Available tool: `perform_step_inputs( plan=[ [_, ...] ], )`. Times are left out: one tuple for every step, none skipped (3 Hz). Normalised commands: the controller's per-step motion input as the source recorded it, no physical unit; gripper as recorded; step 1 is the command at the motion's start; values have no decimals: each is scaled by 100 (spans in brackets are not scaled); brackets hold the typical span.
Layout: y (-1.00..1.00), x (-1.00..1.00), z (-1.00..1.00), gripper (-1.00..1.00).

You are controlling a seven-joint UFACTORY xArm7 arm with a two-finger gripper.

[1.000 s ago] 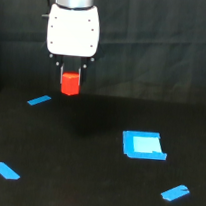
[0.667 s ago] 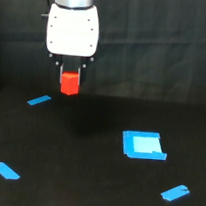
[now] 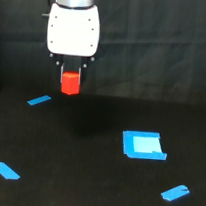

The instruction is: Pick up the red object from the table

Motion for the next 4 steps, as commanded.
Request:
perform_step_inputs(
  plan=[
    [-5, -2, 12, -100],
    [-4, 3, 9, -90],
    [-6, 1, 2, -100],
    [7, -1, 1, -100]
  ],
)
